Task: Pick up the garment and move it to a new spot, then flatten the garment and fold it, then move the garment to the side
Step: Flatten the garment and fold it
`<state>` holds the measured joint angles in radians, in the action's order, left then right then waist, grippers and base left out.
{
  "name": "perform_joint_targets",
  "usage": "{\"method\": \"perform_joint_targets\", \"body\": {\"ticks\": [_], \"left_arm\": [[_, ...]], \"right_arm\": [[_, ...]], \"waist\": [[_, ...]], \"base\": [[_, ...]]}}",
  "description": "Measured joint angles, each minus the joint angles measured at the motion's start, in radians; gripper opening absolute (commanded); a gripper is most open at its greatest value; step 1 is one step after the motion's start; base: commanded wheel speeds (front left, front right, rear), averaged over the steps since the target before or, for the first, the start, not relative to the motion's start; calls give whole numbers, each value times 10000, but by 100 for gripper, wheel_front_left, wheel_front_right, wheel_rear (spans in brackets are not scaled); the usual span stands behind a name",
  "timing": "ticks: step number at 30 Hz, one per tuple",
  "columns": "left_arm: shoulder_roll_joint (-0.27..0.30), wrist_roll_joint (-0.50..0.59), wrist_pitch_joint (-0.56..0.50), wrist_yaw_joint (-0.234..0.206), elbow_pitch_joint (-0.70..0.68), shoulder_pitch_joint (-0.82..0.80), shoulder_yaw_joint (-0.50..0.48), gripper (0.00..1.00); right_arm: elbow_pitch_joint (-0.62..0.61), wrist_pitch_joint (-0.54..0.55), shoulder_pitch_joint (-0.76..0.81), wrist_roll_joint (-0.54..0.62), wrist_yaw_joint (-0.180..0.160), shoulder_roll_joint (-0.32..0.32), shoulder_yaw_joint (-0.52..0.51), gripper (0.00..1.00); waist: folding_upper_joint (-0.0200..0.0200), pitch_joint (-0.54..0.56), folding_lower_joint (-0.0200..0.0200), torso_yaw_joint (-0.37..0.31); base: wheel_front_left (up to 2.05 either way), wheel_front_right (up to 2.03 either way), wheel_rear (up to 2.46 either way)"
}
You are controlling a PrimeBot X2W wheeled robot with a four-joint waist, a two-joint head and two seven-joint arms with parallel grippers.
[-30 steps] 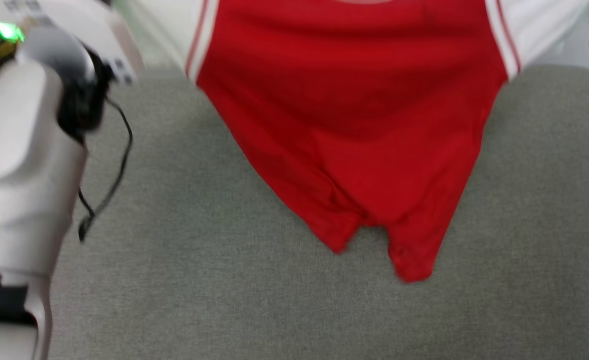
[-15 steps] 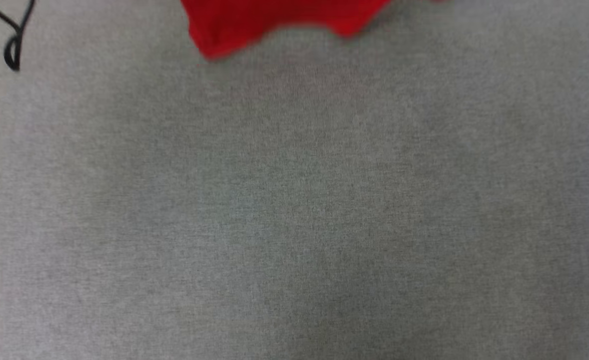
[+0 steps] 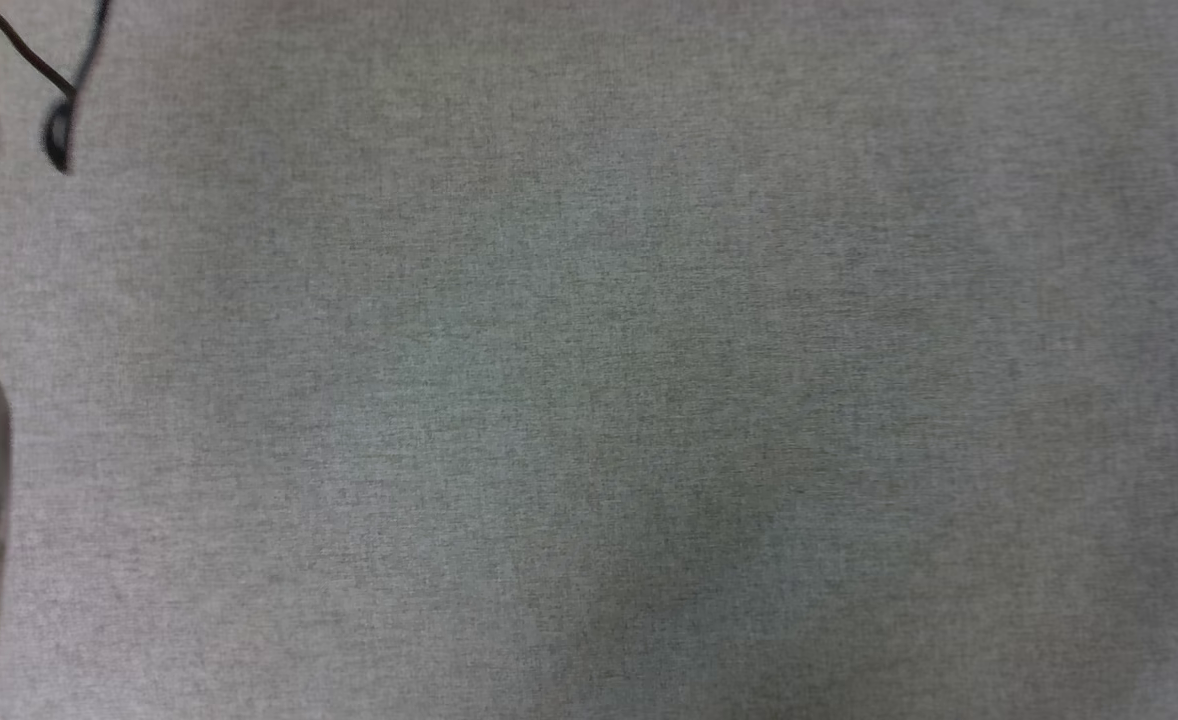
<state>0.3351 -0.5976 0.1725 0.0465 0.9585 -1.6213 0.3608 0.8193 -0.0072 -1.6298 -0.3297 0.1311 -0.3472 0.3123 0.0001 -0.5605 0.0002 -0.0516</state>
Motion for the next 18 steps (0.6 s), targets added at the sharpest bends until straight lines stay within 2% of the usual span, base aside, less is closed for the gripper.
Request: {"method": "perform_joint_targets", "body": {"ticks": [7, 12, 18], "left_arm": [[-339, -541, 487, 460, 840, 1407, -121, 0], [-495, -1078, 769, 692, 1037, 3481, -339, 0], [-573, -1430, 874, 784, 405, 6429, -408, 0]], "right_arm": [[677, -163, 1126, -991, 0, 63, 1060, 0], [606, -451, 2992, -1914, 0, -29, 1843, 0], [21, -579, 5758, -2934, 0, -370, 2349, 0]], "waist": [[0, 66, 0, 110], [0, 743, -1, 113], [0, 1899, -2, 135]], "base": [[0, 0, 0], [0, 0, 0], [0, 0, 0]]}}
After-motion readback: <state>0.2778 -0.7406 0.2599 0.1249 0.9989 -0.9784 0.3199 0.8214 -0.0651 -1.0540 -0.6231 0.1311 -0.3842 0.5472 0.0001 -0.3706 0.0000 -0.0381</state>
